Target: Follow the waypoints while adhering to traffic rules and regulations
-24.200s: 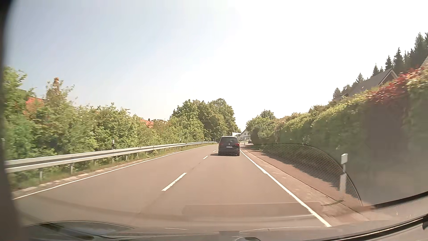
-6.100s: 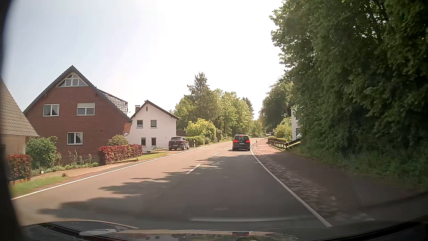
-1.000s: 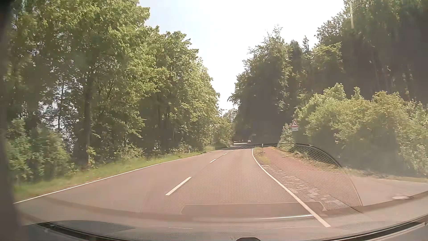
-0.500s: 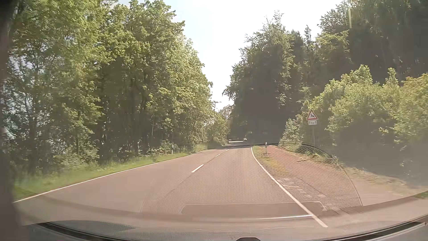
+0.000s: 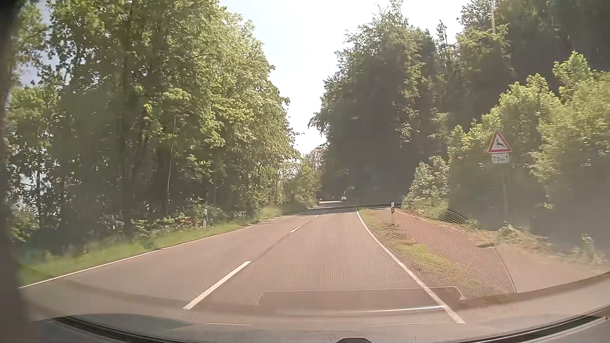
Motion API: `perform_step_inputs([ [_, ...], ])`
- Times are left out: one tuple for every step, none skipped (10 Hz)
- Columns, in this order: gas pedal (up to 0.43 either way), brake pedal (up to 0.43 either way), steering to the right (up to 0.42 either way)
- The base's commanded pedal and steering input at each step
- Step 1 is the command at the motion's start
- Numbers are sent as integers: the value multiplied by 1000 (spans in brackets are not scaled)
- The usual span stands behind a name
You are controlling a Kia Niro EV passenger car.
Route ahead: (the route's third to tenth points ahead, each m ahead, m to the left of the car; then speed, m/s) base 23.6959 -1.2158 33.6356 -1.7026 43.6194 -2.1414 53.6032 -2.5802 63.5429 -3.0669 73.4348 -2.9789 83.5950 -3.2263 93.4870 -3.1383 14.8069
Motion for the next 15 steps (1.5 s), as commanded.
perform_step_inputs([
  [319,0,11],
  [319,0,11],
  [311,0,11],
  [311,0,11],
  [311,0,11],
  [311,0,10],
  [311,0,10],
  [311,0,10],
  [311,0,10],
  [311,0,9],
  [311,0,9],
  [311,0,9],
  [311,0,9],
  [311,0,9],
  [311,0,8],
])
